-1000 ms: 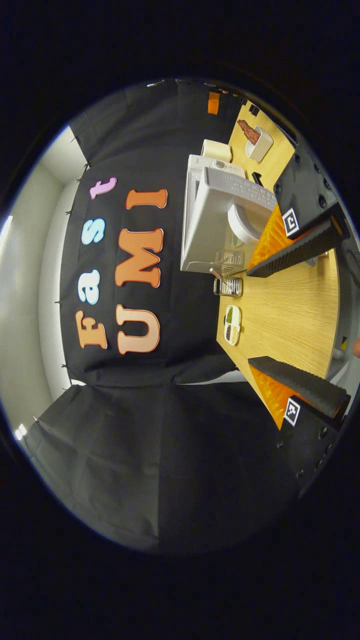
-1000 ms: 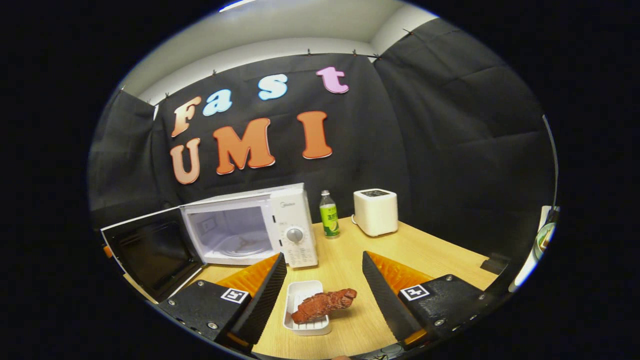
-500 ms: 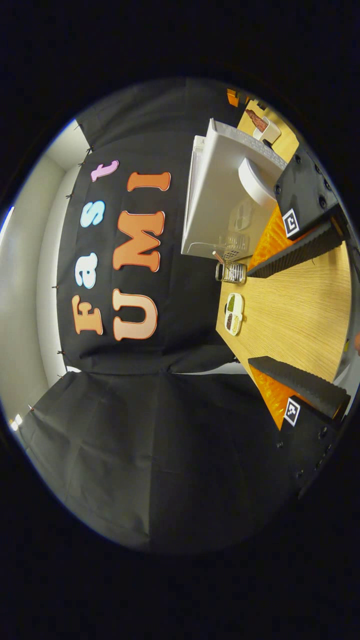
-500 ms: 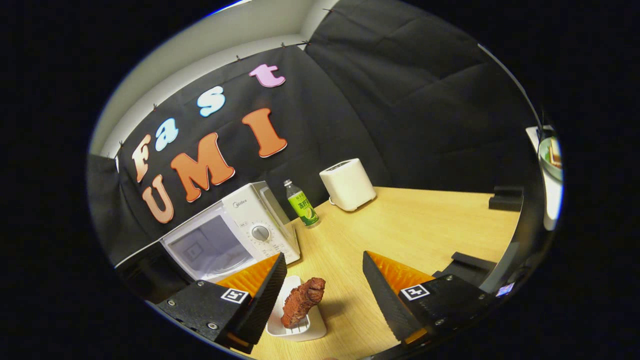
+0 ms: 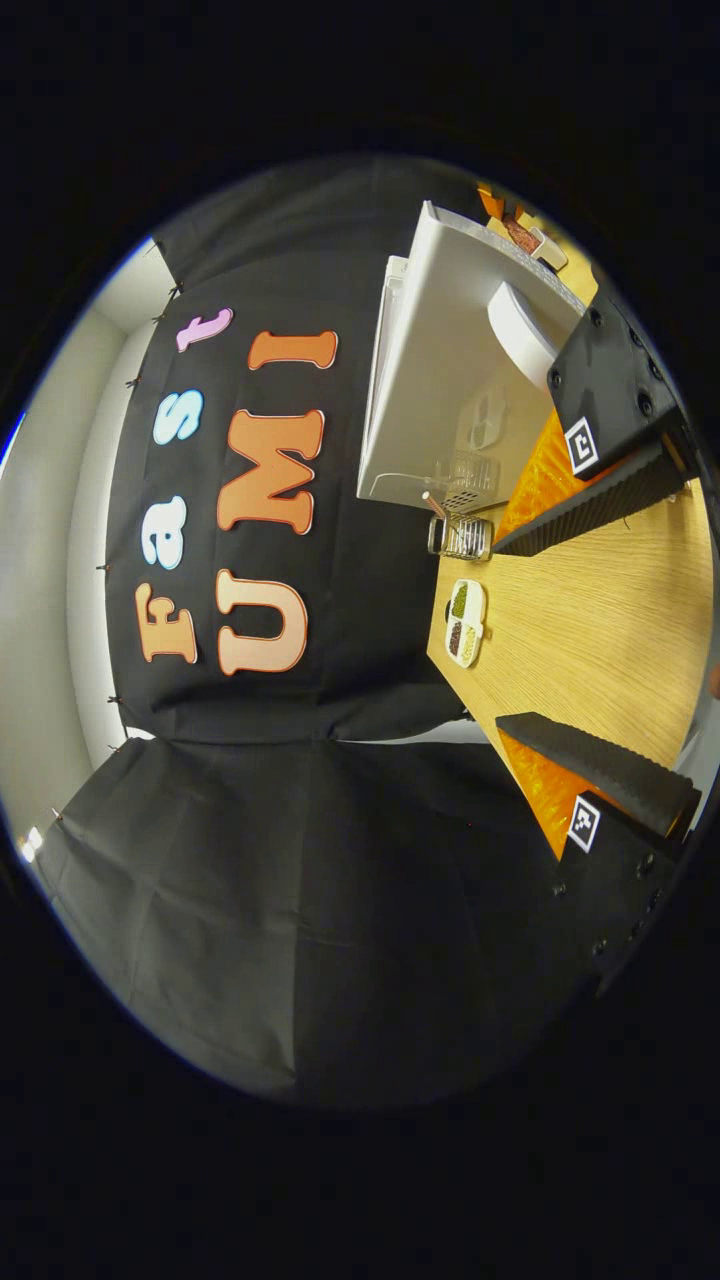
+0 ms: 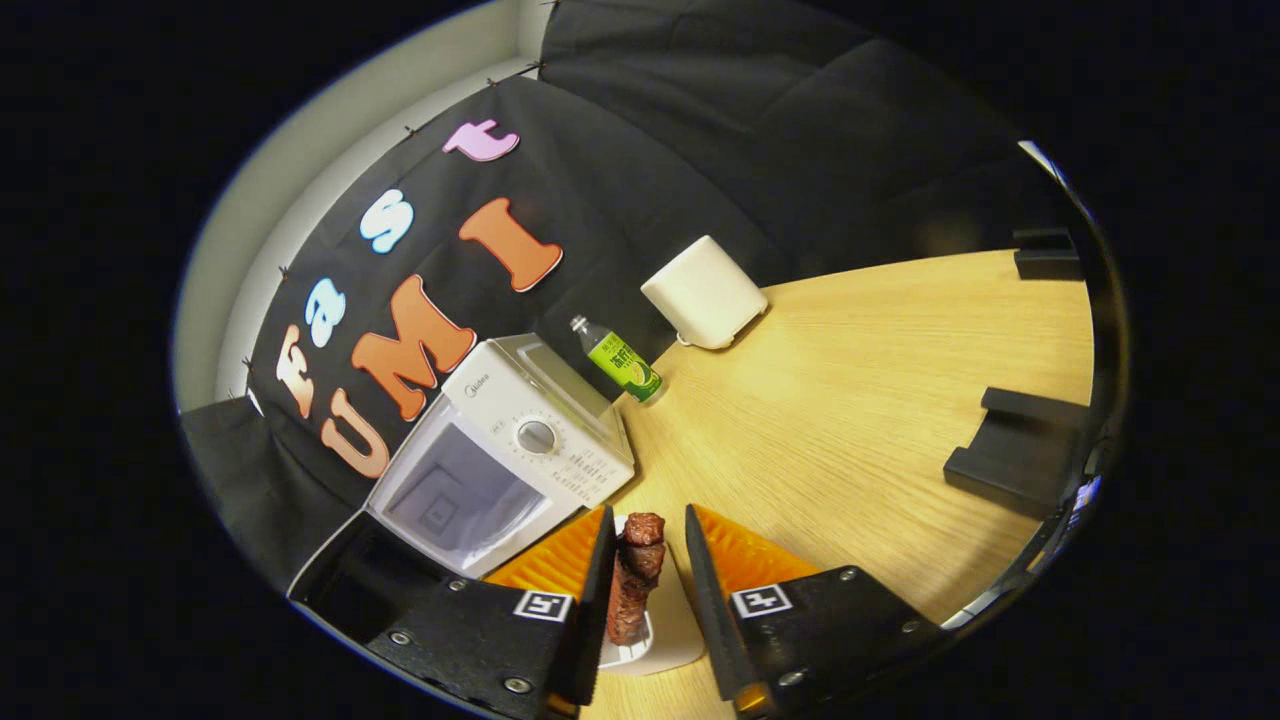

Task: Open the microwave oven with the left hand, put the food in, and close the microwave oven.

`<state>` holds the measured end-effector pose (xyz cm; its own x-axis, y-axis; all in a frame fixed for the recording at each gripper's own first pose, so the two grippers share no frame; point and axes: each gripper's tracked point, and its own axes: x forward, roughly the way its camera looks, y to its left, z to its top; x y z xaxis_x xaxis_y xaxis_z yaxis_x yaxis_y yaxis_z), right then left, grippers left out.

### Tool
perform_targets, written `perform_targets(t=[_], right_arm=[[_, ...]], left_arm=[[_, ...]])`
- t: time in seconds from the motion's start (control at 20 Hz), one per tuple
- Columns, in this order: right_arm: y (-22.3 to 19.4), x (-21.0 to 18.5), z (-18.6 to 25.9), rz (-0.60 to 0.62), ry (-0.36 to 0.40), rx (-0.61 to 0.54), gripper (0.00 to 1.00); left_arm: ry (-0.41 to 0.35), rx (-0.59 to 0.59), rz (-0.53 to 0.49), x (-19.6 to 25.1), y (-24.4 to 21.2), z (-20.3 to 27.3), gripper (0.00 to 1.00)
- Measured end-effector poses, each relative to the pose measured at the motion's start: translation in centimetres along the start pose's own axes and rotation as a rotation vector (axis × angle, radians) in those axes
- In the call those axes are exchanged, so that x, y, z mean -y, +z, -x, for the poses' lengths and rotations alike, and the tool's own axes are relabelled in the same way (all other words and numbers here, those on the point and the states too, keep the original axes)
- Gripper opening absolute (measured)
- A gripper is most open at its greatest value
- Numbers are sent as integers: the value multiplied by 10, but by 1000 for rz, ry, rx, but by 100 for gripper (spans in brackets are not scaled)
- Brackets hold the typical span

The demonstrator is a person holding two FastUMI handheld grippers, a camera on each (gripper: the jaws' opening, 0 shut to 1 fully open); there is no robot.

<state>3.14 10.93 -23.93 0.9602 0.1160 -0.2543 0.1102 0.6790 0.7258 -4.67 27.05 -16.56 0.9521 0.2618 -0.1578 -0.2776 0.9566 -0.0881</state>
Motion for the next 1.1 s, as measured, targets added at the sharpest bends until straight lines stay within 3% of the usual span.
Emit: perform_targets(t=[0.1,0.3,0.7,1.1], right_arm=[[3,-2,-3,-29,9,13,25],[6,-17,-2,-45,26,6,12],[60,-66,10,43,73,127,11],[56,-180,1,40,239,157,11]], left_arm=[[4,7,-7,1,3,1,100],[-1,16,-18,4,6,1,97],[2,31,-23,-3,10,2,97],[9,36,-10,-18,7,3,97]])
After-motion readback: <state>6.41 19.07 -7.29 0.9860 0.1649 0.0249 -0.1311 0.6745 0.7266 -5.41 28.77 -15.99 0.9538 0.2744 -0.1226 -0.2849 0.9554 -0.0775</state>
